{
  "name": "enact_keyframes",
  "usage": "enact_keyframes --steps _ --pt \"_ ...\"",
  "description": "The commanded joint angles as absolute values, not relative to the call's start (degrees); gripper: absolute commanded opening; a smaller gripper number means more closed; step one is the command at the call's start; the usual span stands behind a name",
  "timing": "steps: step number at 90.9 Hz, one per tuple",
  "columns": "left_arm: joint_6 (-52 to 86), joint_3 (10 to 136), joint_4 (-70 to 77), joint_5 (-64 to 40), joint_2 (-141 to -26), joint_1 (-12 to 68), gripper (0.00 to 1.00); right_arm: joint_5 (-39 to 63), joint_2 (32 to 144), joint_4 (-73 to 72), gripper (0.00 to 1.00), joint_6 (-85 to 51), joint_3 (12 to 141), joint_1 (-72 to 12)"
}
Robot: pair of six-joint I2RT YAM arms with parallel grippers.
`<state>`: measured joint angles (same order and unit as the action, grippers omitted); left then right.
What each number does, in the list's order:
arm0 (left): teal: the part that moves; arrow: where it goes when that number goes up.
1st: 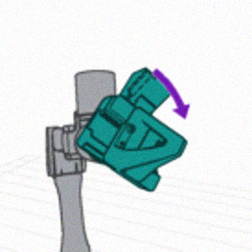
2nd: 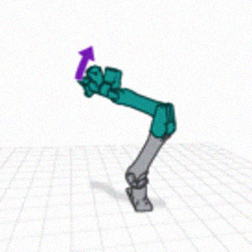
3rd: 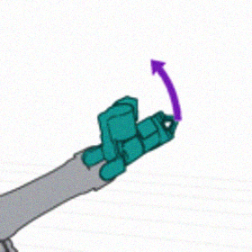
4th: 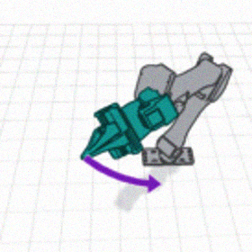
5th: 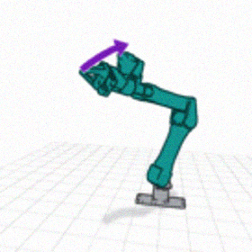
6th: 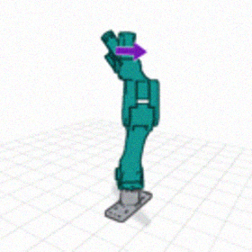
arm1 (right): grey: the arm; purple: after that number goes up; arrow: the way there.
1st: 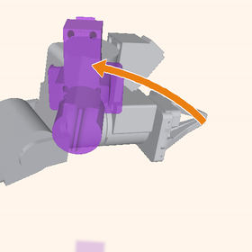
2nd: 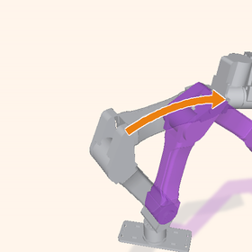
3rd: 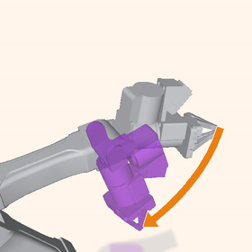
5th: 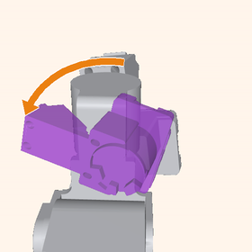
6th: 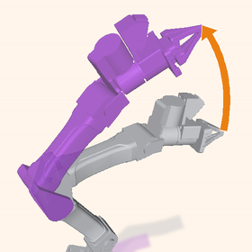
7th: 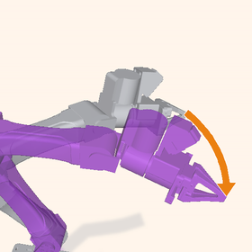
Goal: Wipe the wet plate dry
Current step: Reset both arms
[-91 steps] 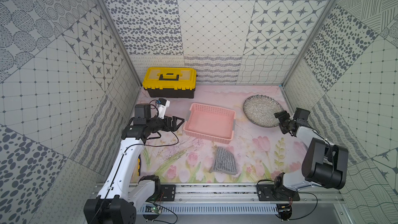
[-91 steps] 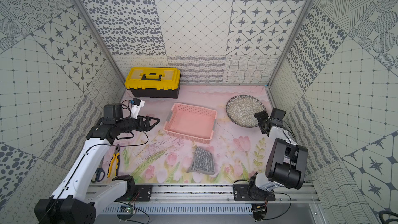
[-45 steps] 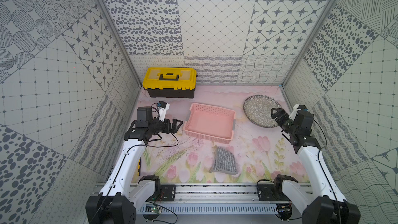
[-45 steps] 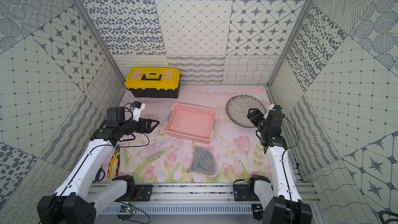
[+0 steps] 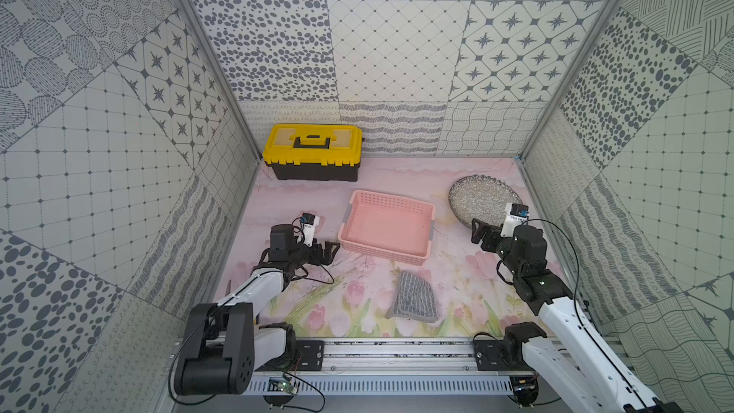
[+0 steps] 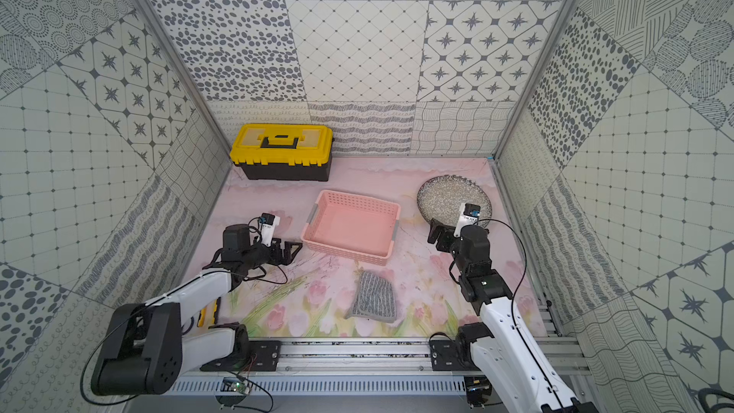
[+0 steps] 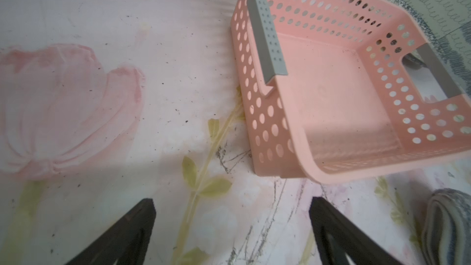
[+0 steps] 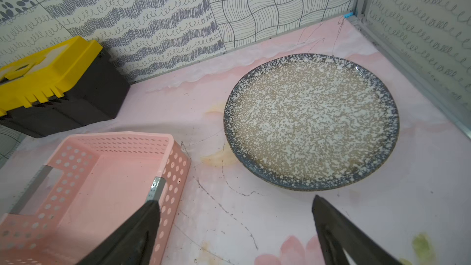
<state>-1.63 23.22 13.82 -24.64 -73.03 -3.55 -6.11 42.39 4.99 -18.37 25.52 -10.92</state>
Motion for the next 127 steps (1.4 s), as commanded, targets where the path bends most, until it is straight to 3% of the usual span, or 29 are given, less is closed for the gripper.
enact_keyframes --steps 1,11,22,30,42,71,78,127 --pt "1.0 21.9 46.2 -22.7 -83.9 -3.8 1.00 -8.4 43.1 -9.7 0.97 -7.7 20.8 -11.4" --pt "1.6 24.6 44.1 -17.1 -87.3 -2.9 1.00 -10.9 45.0 -13.5 0.97 -2.9 19.6 -11.4" --pt "1.8 21.1 55.5 -14.9 -91.0 -2.1 1.00 -12.1 49.8 -19.9 0.97 0.2 18.6 -10.7" --pt "1.5 21.2 53.0 -13.0 -90.1 -1.4 1.00 -9.6 54.3 -24.6 0.97 0.0 18.7 -8.7" --pt "2.1 22.6 50.3 -9.2 -90.2 -0.7 1.00 -3.6 67.2 -33.8 0.97 -1.4 19.8 -4.6" --pt "2.3 23.4 48.2 -8.7 -89.7 -0.6 1.00 0.1 90.0 -52.9 0.97 -1.8 21.8 -1.5" --pt "2.3 23.4 48.2 -8.7 -89.7 -0.6 1.00 0.5 88.4 -45.8 0.97 -1.5 24.1 -1.5" --pt "2.3 23.5 48.0 -8.6 -89.7 -0.5 1.00 0.1 88.9 -47.2 0.97 -1.1 23.8 -1.8"
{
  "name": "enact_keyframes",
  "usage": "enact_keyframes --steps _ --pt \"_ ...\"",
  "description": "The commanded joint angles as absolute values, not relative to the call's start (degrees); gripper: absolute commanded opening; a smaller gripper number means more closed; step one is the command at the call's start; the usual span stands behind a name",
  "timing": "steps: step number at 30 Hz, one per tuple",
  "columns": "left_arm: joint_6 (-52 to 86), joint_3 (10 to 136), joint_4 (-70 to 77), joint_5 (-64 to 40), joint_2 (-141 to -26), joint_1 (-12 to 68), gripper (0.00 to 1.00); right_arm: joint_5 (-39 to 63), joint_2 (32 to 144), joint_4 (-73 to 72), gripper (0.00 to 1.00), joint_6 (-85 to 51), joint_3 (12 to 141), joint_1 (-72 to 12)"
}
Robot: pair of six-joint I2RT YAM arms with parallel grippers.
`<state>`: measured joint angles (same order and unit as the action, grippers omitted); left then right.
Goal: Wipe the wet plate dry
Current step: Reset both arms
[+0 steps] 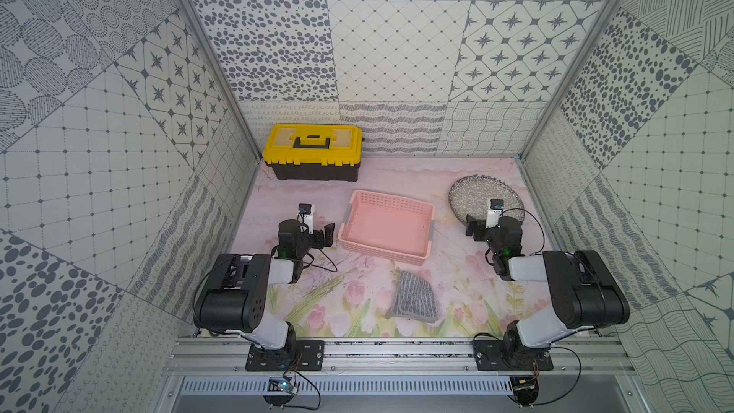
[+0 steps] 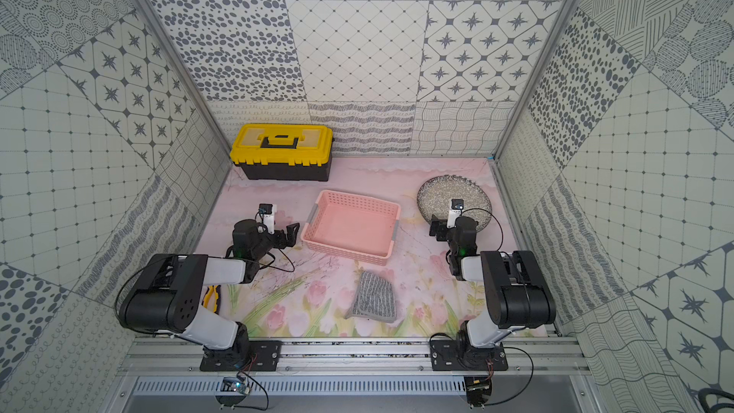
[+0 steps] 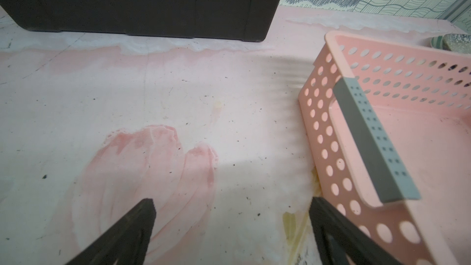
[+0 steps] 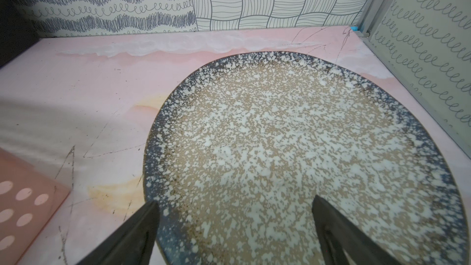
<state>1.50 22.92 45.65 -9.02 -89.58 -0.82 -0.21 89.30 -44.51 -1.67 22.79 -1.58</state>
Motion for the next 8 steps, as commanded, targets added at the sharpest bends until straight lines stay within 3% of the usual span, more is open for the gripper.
enact_keyframes --steps 1,8 --pt "2.3 23.5 48.0 -8.6 -89.7 -0.5 1.00 0.2 88.9 -47.2 0.97 -1.1 23.8 -1.8" --pt "2.2 23.4 48.1 -8.1 -89.7 -0.3 1.00 0.2 88.9 -47.2 0.97 -1.1 23.8 -1.8"
